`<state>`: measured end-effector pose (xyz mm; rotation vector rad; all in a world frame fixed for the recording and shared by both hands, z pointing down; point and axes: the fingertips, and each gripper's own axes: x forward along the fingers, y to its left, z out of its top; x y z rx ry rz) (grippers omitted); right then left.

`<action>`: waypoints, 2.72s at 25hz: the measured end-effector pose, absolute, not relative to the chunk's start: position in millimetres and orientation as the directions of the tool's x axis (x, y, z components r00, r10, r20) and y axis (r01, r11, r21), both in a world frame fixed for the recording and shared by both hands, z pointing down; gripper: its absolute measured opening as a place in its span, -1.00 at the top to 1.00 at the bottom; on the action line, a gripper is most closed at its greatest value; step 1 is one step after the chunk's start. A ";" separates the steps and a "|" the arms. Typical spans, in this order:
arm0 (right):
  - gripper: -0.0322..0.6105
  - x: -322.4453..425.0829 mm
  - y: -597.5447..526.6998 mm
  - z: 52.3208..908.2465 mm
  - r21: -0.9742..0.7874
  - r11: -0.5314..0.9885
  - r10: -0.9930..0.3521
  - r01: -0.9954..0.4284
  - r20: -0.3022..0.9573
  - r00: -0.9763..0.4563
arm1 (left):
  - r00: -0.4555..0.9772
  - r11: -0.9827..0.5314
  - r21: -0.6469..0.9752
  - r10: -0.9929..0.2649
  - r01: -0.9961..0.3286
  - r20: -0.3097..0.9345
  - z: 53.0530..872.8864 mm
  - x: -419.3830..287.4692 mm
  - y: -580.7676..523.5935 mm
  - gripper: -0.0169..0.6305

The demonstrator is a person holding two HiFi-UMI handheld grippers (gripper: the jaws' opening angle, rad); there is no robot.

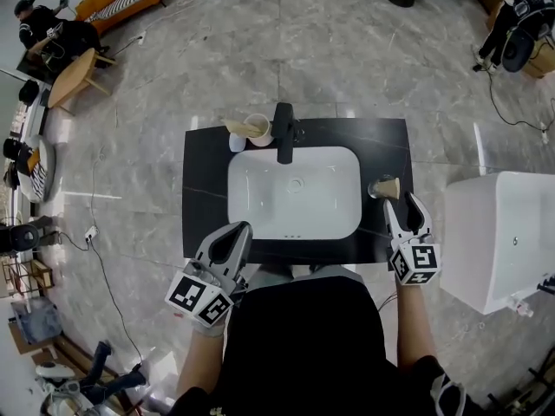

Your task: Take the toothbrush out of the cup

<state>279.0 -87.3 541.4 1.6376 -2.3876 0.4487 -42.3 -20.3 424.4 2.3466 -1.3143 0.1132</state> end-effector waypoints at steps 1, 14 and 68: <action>0.27 277.8 -90.0 545.7 -0.127 0.328 -0.869 -0.936 0.348 -0.351 | 0.543 -0.446 0.344 -0.791 -0.827 0.281 424.6 -45.8 -20.2 0.88; 0.62 275.6 -118.1 569.7 -0.056 0.238 -0.885 -0.970 0.399 -0.240 | 0.515 -0.416 0.340 -0.806 -0.843 0.291 429.4 -83.2 -6.7 0.88; 0.69 125.1 -49.3 445.9 -0.197 0.332 -0.845 -0.923 0.373 -0.384 | 0.644 -0.515 0.420 -0.717 -0.748 0.267 497.7 -144.2 -88.3 0.87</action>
